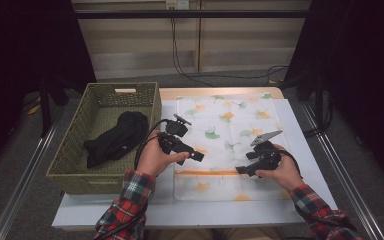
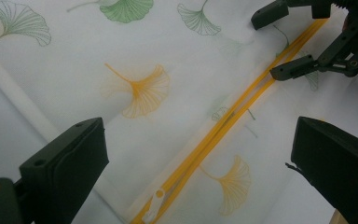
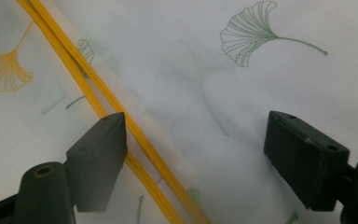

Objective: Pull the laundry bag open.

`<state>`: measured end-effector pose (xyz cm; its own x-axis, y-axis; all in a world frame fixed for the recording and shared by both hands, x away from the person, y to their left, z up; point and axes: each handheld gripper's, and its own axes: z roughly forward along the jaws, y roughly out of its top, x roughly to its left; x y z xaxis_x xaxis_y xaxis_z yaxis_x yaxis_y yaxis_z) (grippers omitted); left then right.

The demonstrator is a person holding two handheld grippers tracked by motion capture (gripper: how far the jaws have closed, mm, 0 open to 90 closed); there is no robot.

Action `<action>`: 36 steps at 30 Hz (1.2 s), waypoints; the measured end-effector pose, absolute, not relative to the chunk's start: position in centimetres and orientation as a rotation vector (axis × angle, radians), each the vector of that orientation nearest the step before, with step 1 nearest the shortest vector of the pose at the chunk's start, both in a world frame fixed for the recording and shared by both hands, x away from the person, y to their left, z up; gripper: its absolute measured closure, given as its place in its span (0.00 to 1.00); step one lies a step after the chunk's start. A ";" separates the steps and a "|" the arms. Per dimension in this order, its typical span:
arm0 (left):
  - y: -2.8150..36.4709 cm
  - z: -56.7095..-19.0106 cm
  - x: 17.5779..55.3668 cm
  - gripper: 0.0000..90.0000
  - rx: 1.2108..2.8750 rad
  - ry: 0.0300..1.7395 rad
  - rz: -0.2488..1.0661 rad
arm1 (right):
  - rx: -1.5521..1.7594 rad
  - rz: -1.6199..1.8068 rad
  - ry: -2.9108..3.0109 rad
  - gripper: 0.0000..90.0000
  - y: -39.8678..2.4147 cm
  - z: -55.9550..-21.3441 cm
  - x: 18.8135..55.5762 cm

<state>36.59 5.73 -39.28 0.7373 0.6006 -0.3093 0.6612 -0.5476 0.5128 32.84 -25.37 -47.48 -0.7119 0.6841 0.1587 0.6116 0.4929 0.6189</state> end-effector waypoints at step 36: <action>6.0 -39.1 36.6 0.04 2.322 0.950 -0.111 | 1.071 0.965 2.542 0.59 -24.4 -47.7 32.7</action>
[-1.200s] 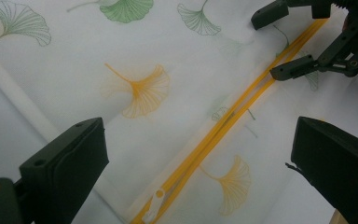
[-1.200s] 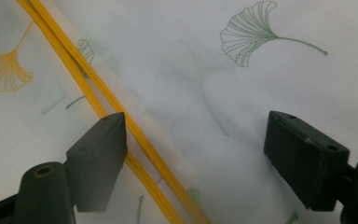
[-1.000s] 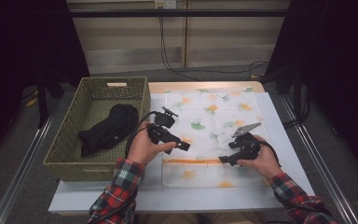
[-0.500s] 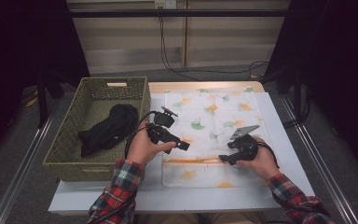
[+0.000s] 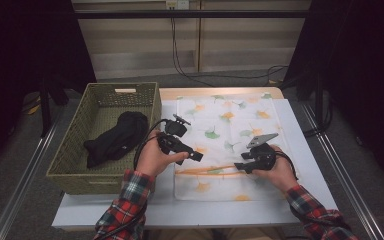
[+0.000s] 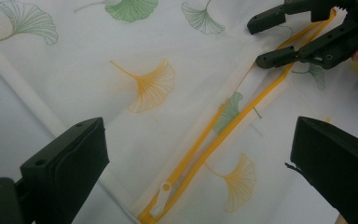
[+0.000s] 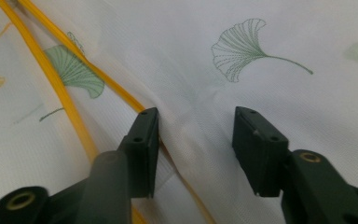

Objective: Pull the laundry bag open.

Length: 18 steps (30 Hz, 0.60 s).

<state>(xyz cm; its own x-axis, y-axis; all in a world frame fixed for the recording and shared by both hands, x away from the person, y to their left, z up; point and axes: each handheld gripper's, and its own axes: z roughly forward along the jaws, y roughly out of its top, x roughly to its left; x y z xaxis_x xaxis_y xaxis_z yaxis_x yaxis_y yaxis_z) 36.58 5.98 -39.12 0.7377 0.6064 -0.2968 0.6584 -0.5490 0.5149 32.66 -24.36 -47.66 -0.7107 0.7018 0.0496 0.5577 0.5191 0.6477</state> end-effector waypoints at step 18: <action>6.1 -39.2 36.5 0.04 2.321 0.951 -0.103 | 1.107 1.010 2.536 0.92 -24.5 -47.7 33.1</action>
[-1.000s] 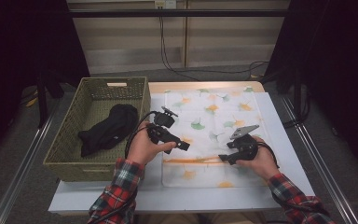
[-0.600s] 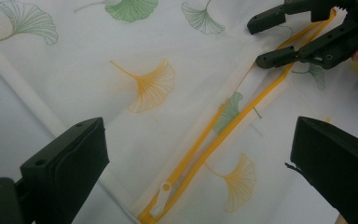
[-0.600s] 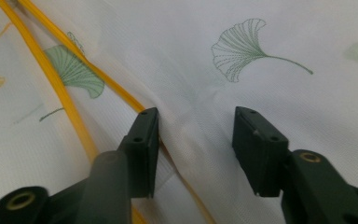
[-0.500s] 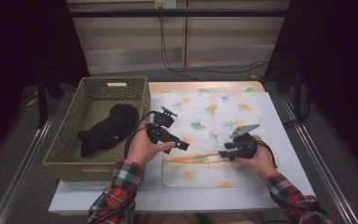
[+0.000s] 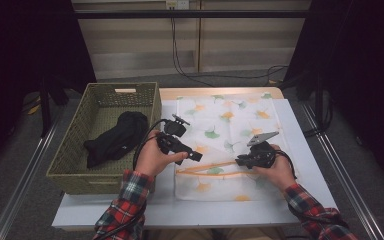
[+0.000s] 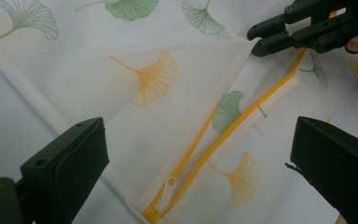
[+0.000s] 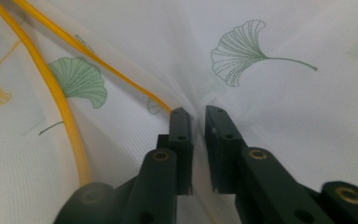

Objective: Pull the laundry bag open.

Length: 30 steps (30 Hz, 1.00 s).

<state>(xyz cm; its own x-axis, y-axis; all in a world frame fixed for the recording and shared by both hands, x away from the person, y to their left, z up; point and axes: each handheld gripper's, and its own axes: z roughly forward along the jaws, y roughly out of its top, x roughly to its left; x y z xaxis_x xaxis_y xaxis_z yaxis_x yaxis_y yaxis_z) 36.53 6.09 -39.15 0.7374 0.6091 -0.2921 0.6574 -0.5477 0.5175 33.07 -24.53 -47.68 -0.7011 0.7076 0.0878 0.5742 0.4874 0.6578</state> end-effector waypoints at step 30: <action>6.4 -39.2 36.5 0.04 2.320 0.958 -0.107 | 1.243 1.203 2.497 1.00 -25.5 -44.2 33.5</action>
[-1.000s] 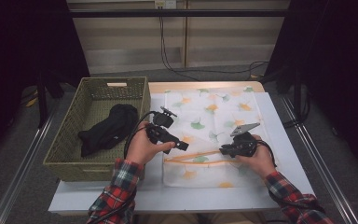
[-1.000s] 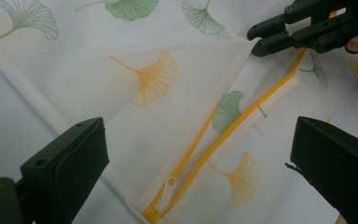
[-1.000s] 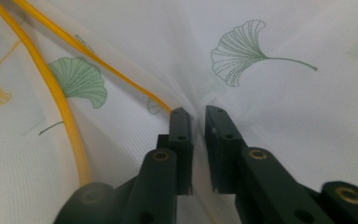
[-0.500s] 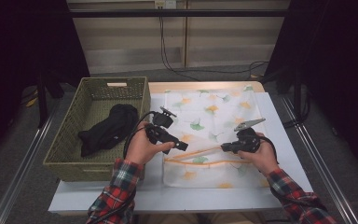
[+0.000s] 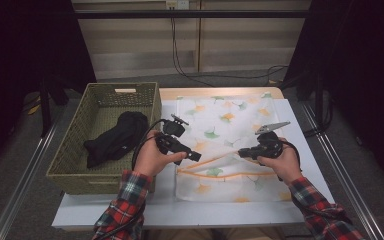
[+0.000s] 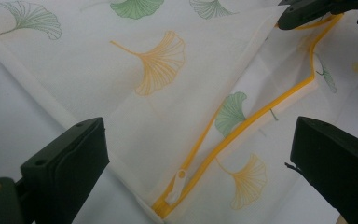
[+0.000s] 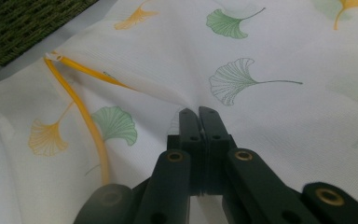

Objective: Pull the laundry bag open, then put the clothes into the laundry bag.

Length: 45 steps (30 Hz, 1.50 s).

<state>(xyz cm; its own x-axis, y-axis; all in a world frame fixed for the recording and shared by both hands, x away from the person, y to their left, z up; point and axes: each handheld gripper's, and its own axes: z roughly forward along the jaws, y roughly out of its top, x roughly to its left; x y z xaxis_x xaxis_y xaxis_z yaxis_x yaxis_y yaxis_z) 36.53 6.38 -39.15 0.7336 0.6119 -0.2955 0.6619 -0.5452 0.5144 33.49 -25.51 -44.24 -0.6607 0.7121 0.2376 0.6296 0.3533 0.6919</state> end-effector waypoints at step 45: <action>6.1 -39.6 36.5 0.04 2.331 0.965 -0.131 | 1.257 1.271 2.510 1.00 -26.0 -41.6 35.0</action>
<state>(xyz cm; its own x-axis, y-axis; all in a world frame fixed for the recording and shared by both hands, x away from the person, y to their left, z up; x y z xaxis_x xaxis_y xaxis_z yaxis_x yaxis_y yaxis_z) 36.52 6.13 -39.61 0.7303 0.6101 -0.3074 0.6700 -0.5517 0.4968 35.01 -25.99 -41.64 -0.6656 0.6887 0.2875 0.6392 0.3273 0.6959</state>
